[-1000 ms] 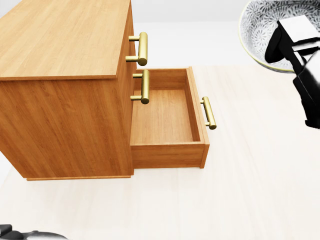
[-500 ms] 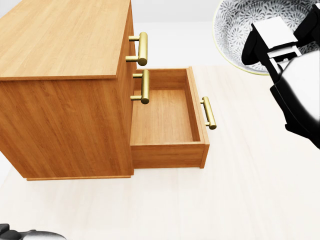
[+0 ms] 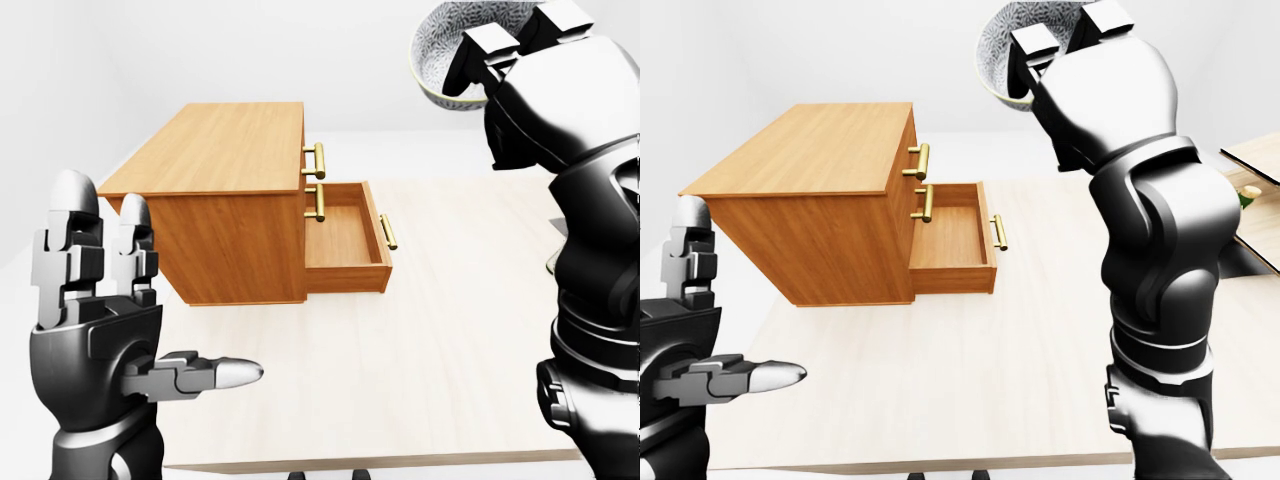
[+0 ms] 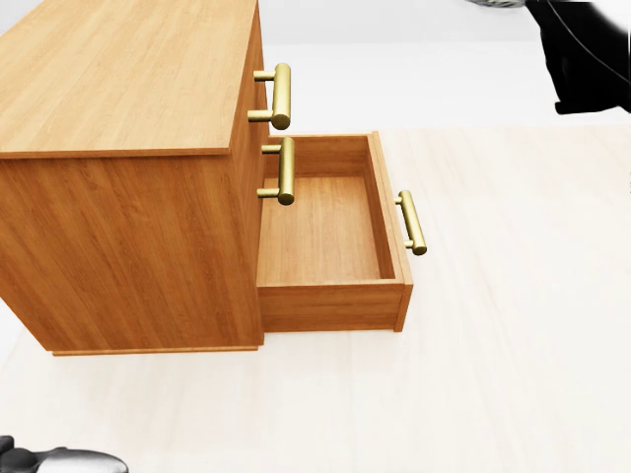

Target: Put the bowl on top of the cabinet.

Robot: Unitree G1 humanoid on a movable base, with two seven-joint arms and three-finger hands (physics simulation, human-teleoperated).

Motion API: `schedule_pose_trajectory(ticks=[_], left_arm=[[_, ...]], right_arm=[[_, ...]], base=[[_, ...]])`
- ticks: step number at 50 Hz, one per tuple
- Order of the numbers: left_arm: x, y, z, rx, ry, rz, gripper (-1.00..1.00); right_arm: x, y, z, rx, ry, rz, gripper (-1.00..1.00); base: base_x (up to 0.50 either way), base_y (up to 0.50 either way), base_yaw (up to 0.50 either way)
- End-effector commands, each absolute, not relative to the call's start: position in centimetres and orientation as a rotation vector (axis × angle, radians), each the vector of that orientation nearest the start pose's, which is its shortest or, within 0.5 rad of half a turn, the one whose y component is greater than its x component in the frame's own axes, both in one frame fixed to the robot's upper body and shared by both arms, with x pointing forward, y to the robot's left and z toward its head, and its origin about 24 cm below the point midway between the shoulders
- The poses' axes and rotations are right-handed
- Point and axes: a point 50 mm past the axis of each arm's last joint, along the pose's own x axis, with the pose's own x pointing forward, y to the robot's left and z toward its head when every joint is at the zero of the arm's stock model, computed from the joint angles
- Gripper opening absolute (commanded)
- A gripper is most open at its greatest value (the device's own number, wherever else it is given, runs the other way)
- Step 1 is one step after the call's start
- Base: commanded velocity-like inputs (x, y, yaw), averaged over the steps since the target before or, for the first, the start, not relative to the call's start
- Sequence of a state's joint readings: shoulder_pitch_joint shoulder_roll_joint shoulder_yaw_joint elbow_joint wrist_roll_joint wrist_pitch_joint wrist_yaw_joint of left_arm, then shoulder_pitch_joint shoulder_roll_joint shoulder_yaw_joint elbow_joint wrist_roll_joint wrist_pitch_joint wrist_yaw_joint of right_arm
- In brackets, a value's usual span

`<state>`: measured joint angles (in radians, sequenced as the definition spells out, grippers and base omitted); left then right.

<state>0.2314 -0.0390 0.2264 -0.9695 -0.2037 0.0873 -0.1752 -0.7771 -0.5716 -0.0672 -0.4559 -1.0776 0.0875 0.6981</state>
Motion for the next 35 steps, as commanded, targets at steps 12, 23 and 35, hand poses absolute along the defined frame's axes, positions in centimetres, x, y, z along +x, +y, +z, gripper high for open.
schedule_pose_trajectory(ticks=[12, 23, 35], left_arm=[[15.4, 18.5, 19.8, -0.018, -0.675, 0.028, 1.0], [15.5, 18.5, 19.7, -0.018, -0.669, 0.025, 1.0], [15.6, 18.4, 19.6, -0.02, -0.664, 0.024, 1.0]], right_arm=[[33.0, -17.0, 38.8, -1.534, -0.379, -0.214, -1.0], [36.1, -13.7, 39.9, -1.475, -0.329, -0.042, -1.0], [37.9, -10.3, 40.1, -1.427, -0.283, 0.13, -1.0]], base=[[0.0, 0.0, 0.0], [0.0, 0.0, 0.0], [0.0, 0.0, 0.0]])
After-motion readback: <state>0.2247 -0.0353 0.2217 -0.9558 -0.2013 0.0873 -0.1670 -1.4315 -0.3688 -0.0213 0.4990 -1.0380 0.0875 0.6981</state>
